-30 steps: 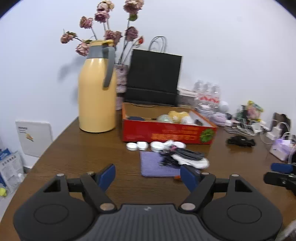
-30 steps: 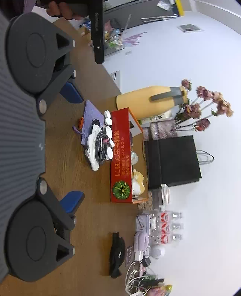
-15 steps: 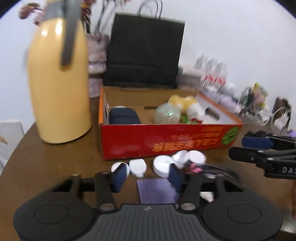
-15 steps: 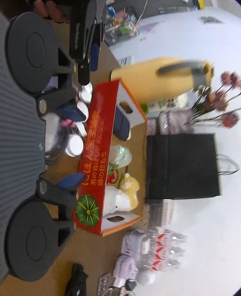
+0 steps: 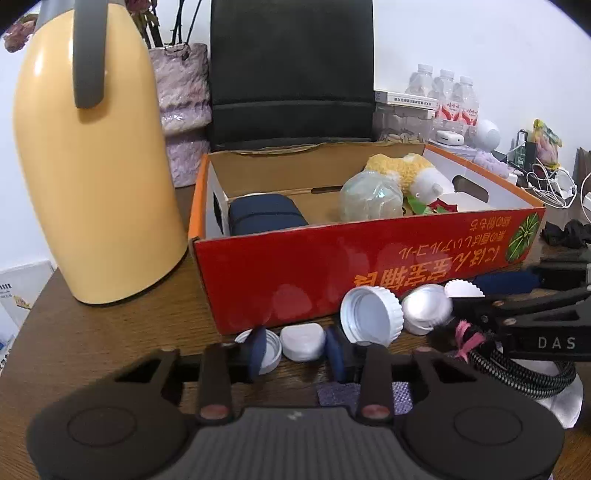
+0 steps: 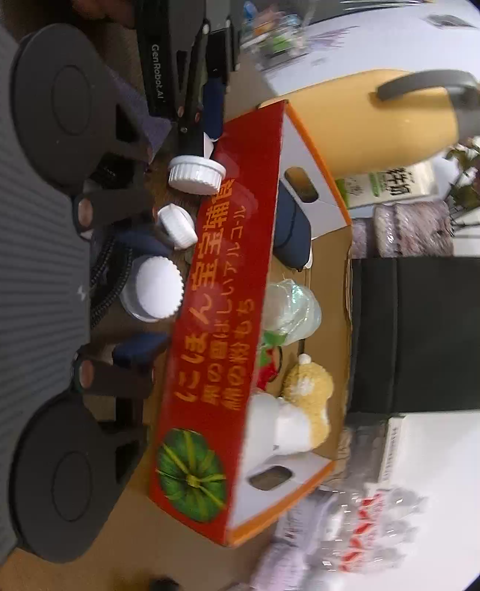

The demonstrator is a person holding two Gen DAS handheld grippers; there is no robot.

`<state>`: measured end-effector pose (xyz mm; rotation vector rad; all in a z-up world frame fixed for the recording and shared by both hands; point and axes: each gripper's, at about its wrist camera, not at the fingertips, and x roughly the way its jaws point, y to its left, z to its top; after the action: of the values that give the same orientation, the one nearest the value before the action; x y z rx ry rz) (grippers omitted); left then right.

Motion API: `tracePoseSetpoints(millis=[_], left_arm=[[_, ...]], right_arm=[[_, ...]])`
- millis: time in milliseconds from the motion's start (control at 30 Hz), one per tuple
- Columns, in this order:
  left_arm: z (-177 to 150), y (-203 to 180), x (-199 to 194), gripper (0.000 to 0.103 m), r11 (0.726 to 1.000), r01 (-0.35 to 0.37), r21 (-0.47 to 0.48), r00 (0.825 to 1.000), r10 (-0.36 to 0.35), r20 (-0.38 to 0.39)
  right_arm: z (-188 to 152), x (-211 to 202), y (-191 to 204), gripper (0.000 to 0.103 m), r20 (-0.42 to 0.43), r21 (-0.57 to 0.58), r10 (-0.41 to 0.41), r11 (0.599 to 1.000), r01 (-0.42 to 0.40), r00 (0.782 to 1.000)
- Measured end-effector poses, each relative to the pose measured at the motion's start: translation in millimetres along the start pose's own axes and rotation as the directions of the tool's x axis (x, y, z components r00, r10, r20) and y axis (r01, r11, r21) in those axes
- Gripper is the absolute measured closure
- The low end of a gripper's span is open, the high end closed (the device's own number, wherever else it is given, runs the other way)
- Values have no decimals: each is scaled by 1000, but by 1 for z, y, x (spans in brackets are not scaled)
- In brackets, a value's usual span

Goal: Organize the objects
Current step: 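Grasp a white bottle cap with the right tool while the left tool grasps another cap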

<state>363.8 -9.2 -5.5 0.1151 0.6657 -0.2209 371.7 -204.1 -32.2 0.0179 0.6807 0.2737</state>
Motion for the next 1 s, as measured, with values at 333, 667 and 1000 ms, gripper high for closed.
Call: tracePoseSetpoints(millis=[333,667,1000], left_arm=[[-8,-28,-4,78,988,29,151,998,-37,51],[-27,-28,-97,78,992,111,61,978,-120,171],[-97,-67,-152,77,965,263,6,965,-263,-2]], right_arm=[[-4,-48,-13,63,149,96,-41,995,27,988],[-60,-133,3,63,148,117,-14,993,-4,989],[-119,-161,18,62,24,77,-16,997,15,1000]])
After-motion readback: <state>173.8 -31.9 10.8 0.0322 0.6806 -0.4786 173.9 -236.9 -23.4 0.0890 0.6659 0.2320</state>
